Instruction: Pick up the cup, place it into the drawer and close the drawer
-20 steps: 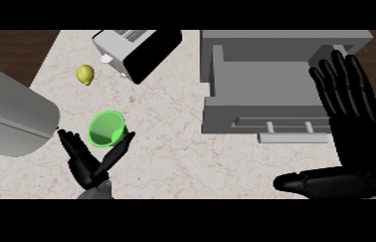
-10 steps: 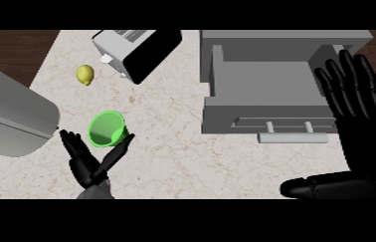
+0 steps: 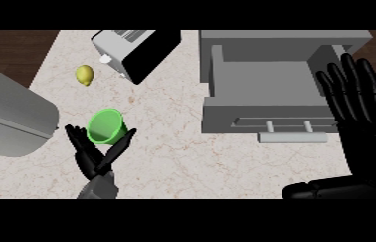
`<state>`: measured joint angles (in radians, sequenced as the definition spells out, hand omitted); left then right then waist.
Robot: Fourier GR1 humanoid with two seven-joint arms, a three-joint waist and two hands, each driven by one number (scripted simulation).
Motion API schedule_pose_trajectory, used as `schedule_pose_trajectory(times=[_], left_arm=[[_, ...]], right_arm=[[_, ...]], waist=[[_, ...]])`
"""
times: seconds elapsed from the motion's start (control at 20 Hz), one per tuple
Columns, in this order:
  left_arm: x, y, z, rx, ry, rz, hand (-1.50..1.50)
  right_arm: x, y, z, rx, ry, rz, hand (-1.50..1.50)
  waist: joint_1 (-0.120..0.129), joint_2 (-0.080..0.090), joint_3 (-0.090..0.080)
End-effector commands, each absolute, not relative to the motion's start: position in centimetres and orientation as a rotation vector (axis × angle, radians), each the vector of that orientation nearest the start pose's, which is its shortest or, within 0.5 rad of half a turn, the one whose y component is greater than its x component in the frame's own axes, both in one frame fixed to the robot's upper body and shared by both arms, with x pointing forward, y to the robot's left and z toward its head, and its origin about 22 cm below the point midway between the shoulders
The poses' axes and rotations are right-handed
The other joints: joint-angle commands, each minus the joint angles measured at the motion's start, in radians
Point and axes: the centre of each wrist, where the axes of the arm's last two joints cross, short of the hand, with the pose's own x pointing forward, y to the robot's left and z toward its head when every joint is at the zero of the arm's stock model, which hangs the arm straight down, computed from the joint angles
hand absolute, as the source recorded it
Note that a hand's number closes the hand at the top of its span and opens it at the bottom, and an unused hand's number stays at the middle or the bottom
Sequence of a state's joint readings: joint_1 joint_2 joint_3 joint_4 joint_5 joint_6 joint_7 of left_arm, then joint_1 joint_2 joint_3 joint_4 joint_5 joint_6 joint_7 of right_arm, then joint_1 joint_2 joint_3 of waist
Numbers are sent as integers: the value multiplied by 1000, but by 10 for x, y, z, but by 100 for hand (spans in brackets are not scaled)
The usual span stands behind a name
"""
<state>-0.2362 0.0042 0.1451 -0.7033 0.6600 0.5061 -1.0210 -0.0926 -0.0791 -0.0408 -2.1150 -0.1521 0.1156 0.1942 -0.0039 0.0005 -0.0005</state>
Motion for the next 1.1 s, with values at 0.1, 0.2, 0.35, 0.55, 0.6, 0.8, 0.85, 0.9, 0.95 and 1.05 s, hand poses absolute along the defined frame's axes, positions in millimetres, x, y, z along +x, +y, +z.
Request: schedule_pose_trajectory(times=[0.1,0.2,0.35,0.55,0.6,0.8,0.85,0.9,0.95,1.05], left_arm=[[242,243,-157,545,-1682,776,-150],[247,236,-156,506,-1717,787,-150],[263,241,-142,402,-1752,793,-150],[261,228,-145,355,-1789,813,150],[268,251,-141,337,-1786,811,150],[241,226,-167,348,-1873,774,150],[250,251,-151,382,-1887,754,150],[255,242,-156,411,-1888,746,150],[268,245,-147,445,-1889,730,150],[268,250,-145,481,-1909,727,150]], right_arm=[[224,-232,129,153,-1978,154,-150],[229,-241,161,171,-1993,147,-150],[218,-222,136,185,-1983,136,-150],[213,-237,143,161,-2007,127,-150],[219,-236,148,168,-1990,144,-150],[226,-240,147,161,-1999,140,-150],[222,-236,137,139,-2006,147,-150],[222,-232,138,154,-2017,135,-150],[221,-230,152,165,-2012,133,-150],[226,-236,143,160,-1999,142,-150]], waist=[[0,1,0],[-2,1,0],[-2,0,0],[0,-1,0],[-2,1,0],[-6,4,-1],[4,0,0],[-5,3,0],[-5,2,-1],[-2,2,0]])
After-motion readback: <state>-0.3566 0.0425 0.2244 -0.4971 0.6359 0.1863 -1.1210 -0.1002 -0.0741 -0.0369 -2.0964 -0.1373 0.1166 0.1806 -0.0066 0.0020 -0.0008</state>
